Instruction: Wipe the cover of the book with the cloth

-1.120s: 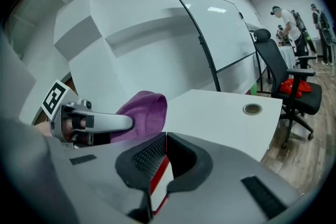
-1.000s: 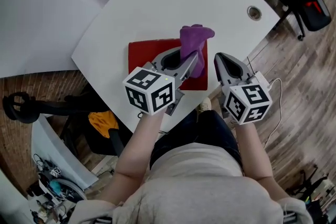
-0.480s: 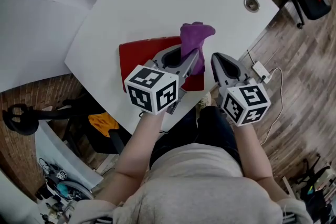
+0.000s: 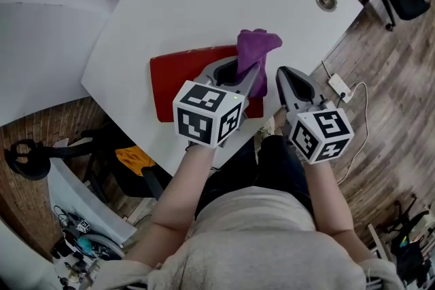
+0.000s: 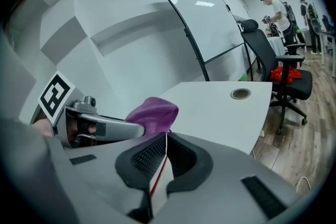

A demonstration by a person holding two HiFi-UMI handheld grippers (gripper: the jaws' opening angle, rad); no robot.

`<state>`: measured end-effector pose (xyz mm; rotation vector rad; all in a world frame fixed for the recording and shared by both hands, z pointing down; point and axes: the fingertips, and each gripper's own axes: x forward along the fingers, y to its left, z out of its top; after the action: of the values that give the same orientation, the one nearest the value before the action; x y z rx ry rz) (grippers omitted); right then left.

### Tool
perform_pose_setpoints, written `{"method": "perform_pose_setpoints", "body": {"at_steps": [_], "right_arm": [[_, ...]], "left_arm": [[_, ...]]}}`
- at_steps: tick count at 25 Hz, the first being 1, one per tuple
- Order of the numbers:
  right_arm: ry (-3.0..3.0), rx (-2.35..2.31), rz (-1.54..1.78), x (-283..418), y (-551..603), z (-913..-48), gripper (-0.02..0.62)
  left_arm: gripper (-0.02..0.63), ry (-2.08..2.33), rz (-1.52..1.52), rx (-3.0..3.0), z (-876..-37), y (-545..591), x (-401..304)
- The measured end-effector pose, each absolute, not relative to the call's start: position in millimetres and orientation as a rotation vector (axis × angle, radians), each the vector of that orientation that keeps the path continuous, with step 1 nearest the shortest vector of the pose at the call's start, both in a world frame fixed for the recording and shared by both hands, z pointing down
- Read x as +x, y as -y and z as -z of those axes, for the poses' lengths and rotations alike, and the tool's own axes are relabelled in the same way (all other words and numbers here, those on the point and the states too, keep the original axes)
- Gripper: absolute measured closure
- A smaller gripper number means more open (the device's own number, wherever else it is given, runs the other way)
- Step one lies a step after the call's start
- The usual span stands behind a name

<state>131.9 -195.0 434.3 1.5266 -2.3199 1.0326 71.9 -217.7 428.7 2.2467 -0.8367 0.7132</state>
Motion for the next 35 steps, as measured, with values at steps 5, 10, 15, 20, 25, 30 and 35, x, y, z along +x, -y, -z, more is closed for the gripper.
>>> {"method": "perform_pose_setpoints", "body": {"at_steps": [5,10,15,20,25,30,35], "right_arm": [[2.317,1.528,-1.031,135,194,-436,0.572],[2.318,1.514,-1.004,131,194,-436,0.572],[2.328,1.512,-0.982,128,193,-433,0.572],[2.349,1.491,-0.959,121,190,-431,0.572],[2.386,1.465,-0.943,109,193,-424,0.572],[2.407,1.442,-0.932,99,195,-419,0.572],[2.428,1.397,-0.915,82,196,-415,0.572]], "left_arm": [[0.495,0.833,-0.749,2.237,-437,217,74],[0.495,0.835,-0.760,2.235,-437,218,72],[0.495,0.820,-0.739,2.220,-437,217,68],[0.495,0.832,-0.725,2.206,-437,218,58],[0.495,0.853,-0.737,2.210,-436,218,44],[0.495,0.868,-0.722,2.197,-436,217,34],[0.495,0.870,-0.708,2.181,-436,214,21]]}}
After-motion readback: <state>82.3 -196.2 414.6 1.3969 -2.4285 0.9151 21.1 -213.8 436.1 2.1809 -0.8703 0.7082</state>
